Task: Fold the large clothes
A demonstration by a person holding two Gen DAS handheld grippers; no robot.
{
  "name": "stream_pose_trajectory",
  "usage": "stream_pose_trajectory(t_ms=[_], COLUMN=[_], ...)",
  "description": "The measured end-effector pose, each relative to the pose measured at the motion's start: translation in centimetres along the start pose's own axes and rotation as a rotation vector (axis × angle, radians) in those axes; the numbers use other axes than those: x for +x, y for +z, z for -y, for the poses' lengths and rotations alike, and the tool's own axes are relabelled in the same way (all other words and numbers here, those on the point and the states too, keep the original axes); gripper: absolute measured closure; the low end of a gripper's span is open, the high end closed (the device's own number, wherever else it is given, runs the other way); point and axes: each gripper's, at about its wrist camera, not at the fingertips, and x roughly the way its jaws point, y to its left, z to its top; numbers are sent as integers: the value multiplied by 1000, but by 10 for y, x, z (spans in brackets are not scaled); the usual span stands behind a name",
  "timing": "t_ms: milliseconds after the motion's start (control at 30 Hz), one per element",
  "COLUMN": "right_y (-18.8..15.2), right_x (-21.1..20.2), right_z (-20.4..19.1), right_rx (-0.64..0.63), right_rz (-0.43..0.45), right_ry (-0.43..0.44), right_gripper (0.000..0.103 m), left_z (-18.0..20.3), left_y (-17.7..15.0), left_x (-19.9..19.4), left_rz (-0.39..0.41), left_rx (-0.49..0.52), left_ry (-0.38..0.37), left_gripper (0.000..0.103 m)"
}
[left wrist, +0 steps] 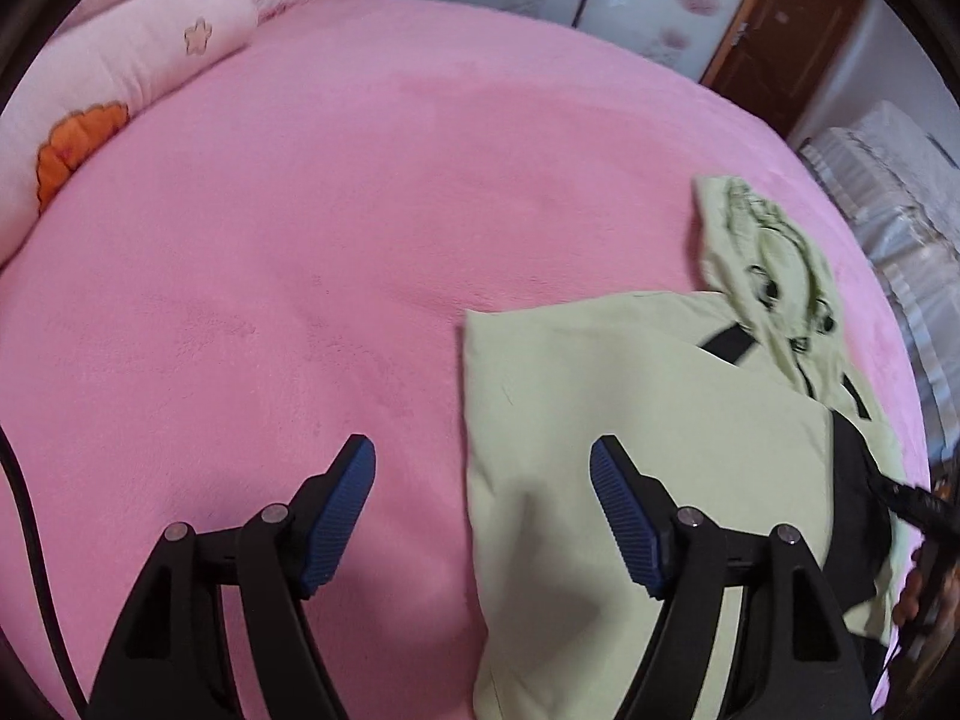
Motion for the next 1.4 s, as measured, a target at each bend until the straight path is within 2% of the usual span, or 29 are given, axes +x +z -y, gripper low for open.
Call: stream_pose_trajectory(t_ms=[100,200,267,300,333,400,500,600,633,767,867,967,1000,1033,1067,1100,1133,1167,1233,1300,1400], right_y=[1,-2,-4,-5,-7,-9,-13,-11,-8,-6,-4,-19,-26,-32,-43,-52,-62,-74,-91,-107,-120], right_x=[7,11,14,14,13,11,0,-5,2,27,16,-16,-27,-37,-49,-57,-62,-63,-52,-39,-11], right_z=[-9,-20,-26,-28,-30,-36,-49,-53,-51,-42,-45,-55,-61,-67,-76,-84,-93,-106,-132,-147,-152], right_rx=[-48,-119,-158,-169,-178,-199,-262,-292,-280,-269,-262,-306,-319,-328,-330,-327,-328,-340,-390,-428,-466], right_rz=[17,41,54,63,73,101,189,269,257,180,162,235,265,288,318,336,348,333,266,242,189], right_ry=[-11,-60,-102,-112,-119,-146,-214,-260,-268,-300,-347,-392,-391,-374,-332,-286,-227,-151,-98,-96,-165], right_gripper=[52,55,62,65,67,71,73,73,73,71,64,64,64,63,58,52,51,50,50,50,51], left_z=[-8,-7,-6,-4,-1,4,23,27,28,24,32,37,44,51,57,66,75,86,105,115,101], left_y=[8,15,18,19,21,25,23,18,15,8,8,6,5,4,-4,-14,-27,-42,-68,-92,-114], left_x=[25,50,59,60,60,58,40,31,34,58,57,26,21,9,-3,-15,-26,-33,-36,-30,-7], left_rz=[-37,-80,-87,-68,-67,-51,51,132,141,97,82,66,80,101,113,119,121,118,91,67,1], left_rx=[-33,-23,-25,-24,-24,-19,49,72,78,81,116,136,143,153,161,170,177,190,221,227,144], left_ry=[-7,-7,2,-10,-15,43,142,202,229,299,331,336,324,300,273,229,185,145,115,125,143], left_gripper=[30,30,41,74,100,101,101,101,101,101,96,77,69,55,46,28,18,17,17,17,17])
